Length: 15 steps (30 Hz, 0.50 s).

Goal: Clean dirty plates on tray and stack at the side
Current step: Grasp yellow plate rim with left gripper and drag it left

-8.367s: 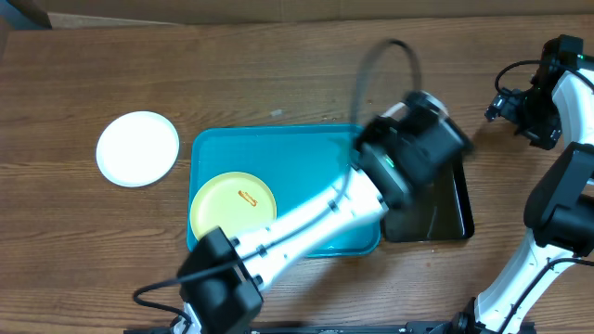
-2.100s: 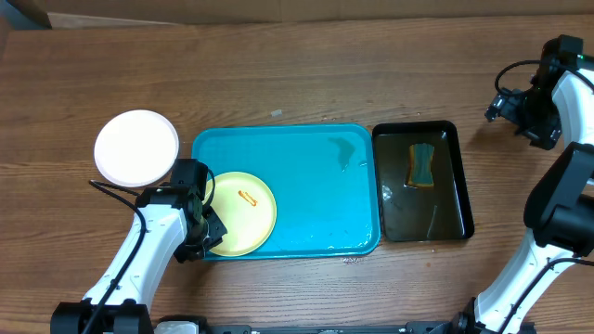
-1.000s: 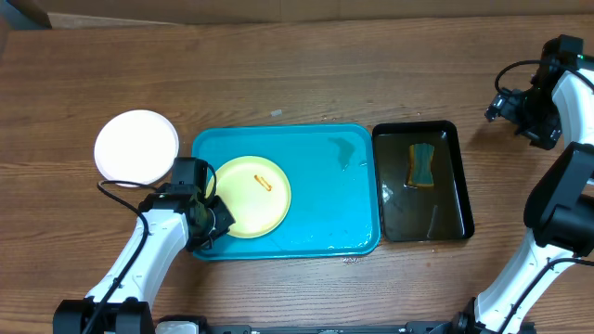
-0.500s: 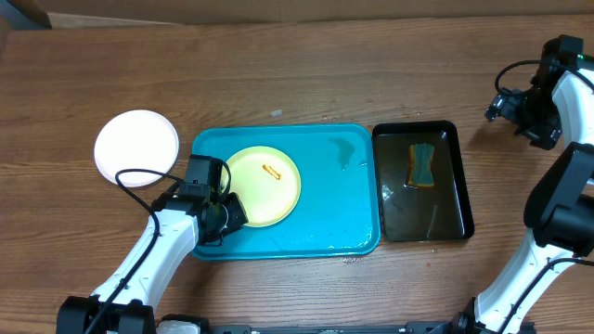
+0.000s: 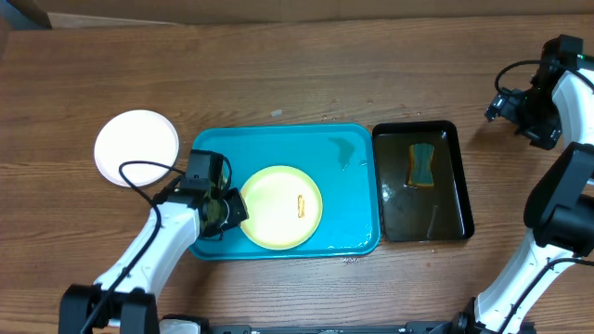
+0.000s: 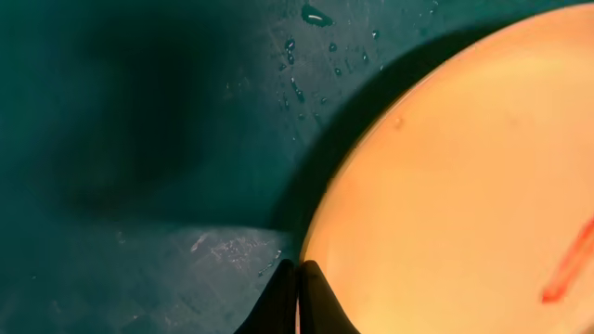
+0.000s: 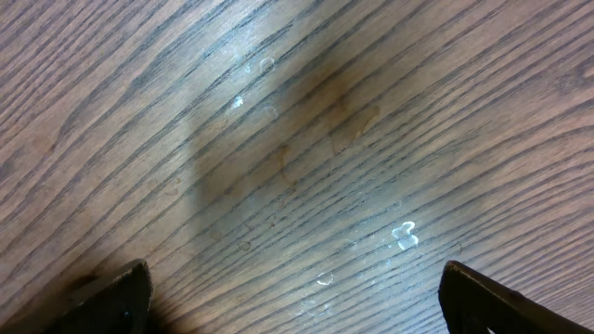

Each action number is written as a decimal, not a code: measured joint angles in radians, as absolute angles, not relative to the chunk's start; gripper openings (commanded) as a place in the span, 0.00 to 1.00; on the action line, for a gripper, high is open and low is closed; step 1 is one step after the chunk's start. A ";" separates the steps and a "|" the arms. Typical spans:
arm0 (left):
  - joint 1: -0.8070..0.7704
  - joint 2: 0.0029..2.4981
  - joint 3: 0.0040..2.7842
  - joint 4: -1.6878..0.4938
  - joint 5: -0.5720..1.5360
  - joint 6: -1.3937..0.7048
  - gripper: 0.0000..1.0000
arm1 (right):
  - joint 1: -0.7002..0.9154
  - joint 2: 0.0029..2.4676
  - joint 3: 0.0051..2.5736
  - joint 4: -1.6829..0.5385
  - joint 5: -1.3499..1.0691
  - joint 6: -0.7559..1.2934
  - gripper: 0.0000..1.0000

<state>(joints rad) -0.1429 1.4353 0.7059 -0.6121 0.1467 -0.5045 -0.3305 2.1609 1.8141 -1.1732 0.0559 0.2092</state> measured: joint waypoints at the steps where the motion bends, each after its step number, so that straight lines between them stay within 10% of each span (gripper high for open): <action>1: -0.143 1.449 0.717 -0.616 0.148 -0.496 0.05 | -0.330 2.161 1.814 -1.173 0.056 0.209 1.00; 15: -0.184 1.607 1.002 -0.779 0.139 -0.434 0.35 | -0.330 2.161 1.814 -1.174 0.056 0.210 1.00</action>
